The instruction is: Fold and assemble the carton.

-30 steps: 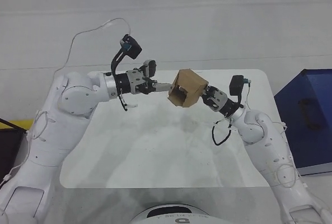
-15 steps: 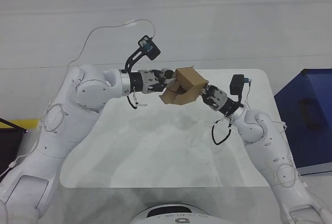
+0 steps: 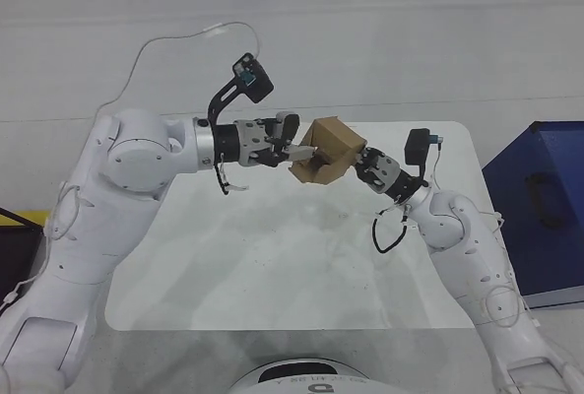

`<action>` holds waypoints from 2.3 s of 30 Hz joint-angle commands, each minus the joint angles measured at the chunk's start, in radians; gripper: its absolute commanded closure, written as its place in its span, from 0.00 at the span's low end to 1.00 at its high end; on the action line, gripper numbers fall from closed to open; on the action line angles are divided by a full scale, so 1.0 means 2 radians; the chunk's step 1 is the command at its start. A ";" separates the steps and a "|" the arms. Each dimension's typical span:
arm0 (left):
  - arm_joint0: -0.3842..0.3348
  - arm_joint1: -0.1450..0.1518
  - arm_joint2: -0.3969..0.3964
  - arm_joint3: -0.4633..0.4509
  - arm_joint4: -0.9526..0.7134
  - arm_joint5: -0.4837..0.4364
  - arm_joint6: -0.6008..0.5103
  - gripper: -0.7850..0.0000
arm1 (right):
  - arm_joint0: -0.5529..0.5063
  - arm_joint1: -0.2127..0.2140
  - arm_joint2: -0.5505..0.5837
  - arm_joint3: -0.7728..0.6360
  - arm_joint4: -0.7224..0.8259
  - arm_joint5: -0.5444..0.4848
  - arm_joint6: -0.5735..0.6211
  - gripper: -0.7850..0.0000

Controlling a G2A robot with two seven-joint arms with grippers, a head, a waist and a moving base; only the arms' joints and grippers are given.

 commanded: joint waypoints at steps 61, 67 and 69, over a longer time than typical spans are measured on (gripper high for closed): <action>0.120 0.021 -0.076 -0.065 0.064 -0.011 0.040 0.00 | -0.006 -0.004 -0.002 -0.019 -0.004 0.009 0.001 1.00; 0.083 0.015 -0.043 -0.038 0.031 0.019 0.028 0.00 | -0.012 -0.004 -0.001 -0.026 -0.010 0.011 -0.004 1.00; 0.069 0.012 -0.030 -0.031 0.026 0.028 0.022 0.00 | -0.015 -0.004 0.001 -0.026 -0.012 0.011 -0.007 1.00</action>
